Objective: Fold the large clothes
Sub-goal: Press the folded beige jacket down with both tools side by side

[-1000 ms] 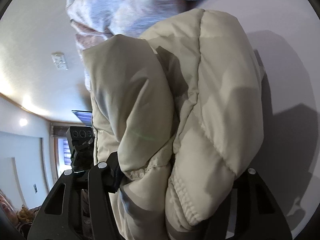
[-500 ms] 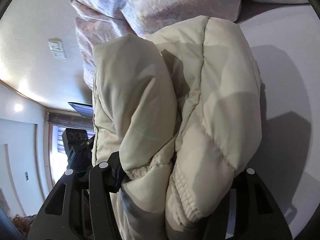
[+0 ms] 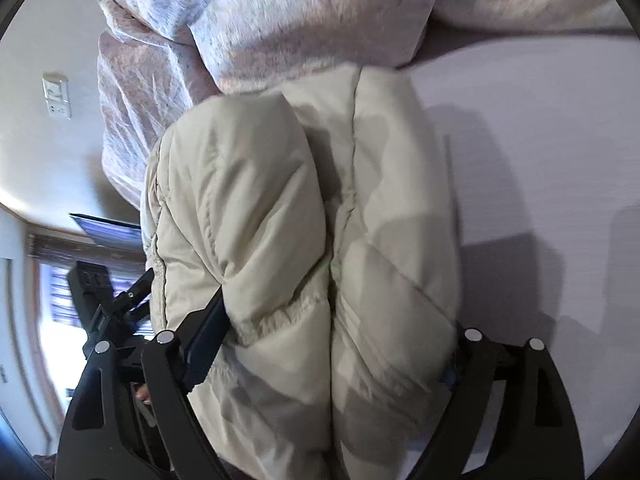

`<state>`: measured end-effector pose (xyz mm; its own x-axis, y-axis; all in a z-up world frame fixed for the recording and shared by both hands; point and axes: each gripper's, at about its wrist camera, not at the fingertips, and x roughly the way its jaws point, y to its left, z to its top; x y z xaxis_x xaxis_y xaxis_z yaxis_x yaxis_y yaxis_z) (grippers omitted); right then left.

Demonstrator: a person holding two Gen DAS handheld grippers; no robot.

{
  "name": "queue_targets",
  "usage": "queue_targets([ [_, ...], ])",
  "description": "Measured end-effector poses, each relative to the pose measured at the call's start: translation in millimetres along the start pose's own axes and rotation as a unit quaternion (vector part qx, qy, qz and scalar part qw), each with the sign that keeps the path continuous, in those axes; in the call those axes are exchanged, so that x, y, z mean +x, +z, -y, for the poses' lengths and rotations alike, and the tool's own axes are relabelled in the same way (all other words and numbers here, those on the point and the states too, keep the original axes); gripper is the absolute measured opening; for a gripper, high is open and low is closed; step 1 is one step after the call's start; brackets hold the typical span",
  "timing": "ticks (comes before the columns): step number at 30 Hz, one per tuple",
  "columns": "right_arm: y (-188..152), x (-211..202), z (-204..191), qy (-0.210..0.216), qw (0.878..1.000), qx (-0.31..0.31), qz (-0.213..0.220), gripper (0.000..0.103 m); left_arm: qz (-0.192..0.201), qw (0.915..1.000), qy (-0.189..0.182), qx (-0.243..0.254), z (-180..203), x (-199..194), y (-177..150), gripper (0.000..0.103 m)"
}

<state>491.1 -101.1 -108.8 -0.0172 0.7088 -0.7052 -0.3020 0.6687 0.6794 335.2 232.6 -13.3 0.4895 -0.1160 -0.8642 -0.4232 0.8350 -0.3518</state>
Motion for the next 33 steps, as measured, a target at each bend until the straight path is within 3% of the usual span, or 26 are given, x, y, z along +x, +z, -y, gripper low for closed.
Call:
queue_targets([
  [7,-2.3,-55.1,-27.7,-0.094,0.989,-0.046,0.103,0.089,0.042,0.9904,0.109,0.075,28.9,-18.7,-6.7,0.101],
  [10,2.0,-52.5,-48.1,-0.101,0.983,-0.09,0.125,0.089,0.057,0.9851,0.131,0.095,39.1,-23.5,-9.1,0.101],
  [13,-6.3,-40.7,-85.9,-0.127,0.97,-0.16,0.132,0.081,0.077,0.9796,0.152,0.107,50.1,-27.1,-8.3,0.101],
  [15,-14.2,-31.6,-104.0,-0.139,0.96,-0.198,0.14,0.072,0.088,0.9779,0.156,0.108,55.2,-29.4,-7.1,0.101],
  [18,-14.7,-12.0,-125.8,-0.153,0.95,-0.229,0.146,0.066,0.097,0.9781,0.151,0.105,59.0,-33.6,-5.2,0.101],
  [24,-5.6,20.6,-117.9,-0.191,0.947,-0.225,0.123,0.055,0.107,0.9786,0.13,0.119,73.8,-31.2,-4.0,0.101],
  [29,-8.7,33.1,-101.8,-0.214,0.946,-0.22,0.105,0.054,0.077,0.9812,0.121,0.129,78.1,-8.7,-8.8,0.101],
  [33,-10.3,37.7,-88.0,-0.214,0.949,-0.203,0.11,0.054,0.082,0.9791,0.125,0.138,81.0,-0.5,-13.7,0.101],
])
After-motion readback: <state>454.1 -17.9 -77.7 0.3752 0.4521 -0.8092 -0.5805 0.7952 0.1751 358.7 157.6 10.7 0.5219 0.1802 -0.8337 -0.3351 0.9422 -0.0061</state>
